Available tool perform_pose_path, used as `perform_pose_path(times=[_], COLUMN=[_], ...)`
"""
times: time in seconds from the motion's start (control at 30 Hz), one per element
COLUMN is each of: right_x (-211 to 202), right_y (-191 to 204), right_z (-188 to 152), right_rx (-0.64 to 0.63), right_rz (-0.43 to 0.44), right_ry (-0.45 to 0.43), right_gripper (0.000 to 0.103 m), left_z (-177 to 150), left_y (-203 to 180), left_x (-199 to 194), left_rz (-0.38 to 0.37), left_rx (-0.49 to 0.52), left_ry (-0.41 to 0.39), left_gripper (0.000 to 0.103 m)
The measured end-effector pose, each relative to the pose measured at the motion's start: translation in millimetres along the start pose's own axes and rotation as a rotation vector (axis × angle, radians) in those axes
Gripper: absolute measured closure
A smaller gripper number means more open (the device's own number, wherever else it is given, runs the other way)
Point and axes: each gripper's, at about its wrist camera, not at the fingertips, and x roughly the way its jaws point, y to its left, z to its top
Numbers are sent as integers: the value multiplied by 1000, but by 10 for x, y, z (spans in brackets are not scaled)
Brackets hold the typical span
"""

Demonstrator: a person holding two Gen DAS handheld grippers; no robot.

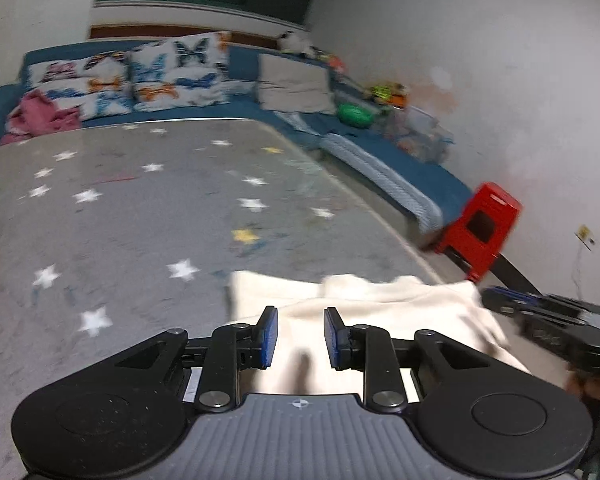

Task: Fold clothes
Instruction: 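Lift the held edge and fold it over the sweatshirt with both grippers, then open both grippers and press the folded sweatshirt flat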

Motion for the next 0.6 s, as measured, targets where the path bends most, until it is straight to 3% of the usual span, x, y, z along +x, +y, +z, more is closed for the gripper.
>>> perform_pose_path(times=[0.13,0.37,0.6], right_x=[146,366,394], right_y=[137,237,232], right_z=[2,-15,-43], right_rx=[-14,-12,-14], right_rz=[44,47,41], right_ry=[16,56,65], right_gripper=[90,90,89], left_z=[-9,-1,-2], left_y=[-176,-202,-166], left_x=[210,566,661], left_rz=[-37,-37,-28], left_rx=[53,44,27], left_ry=[27,79,81], left_gripper=[77,77,77])
